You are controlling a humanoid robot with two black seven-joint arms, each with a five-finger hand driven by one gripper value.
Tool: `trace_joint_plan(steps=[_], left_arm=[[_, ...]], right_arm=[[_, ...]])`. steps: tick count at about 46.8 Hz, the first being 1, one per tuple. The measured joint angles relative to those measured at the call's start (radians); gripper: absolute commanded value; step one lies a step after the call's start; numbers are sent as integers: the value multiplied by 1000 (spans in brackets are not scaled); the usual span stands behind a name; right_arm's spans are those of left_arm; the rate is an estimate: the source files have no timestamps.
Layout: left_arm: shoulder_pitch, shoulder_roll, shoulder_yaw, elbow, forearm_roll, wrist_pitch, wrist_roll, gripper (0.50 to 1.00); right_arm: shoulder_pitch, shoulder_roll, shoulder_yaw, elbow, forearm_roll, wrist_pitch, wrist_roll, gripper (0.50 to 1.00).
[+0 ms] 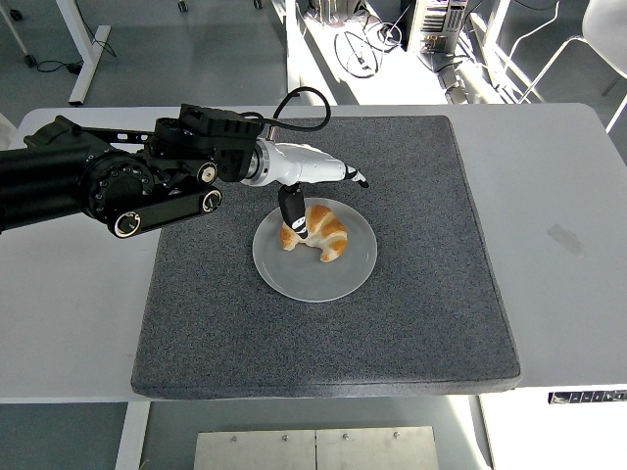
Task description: Place the bread on the plate
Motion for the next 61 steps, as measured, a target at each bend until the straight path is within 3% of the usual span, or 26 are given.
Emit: trace_joint_plan(steps=[10,28,33,42,52,61], left_arm=[[-48,55,-40,-13,-66,2,1,980],[-42,60,-137,24,-195,34,13,978],[-7,59,-176,69,-324,48,4,980],[171,72,-427,108,-754,47,-1,981],[236,58,-499,225,-810,39,2,981],[298,2,-598,355,-905,38,-2,983]], right_arm=[[-1,0,0,0,0,0,0,1000],[-1,0,0,0,0,0,0,1000],[1,0,0,2,0,1,0,1000],[-3,0,2,1,1,2,0,1000],[-8,0,0,1,0,0,0,1000],[-6,0,4,1,0,0,0,1000]])
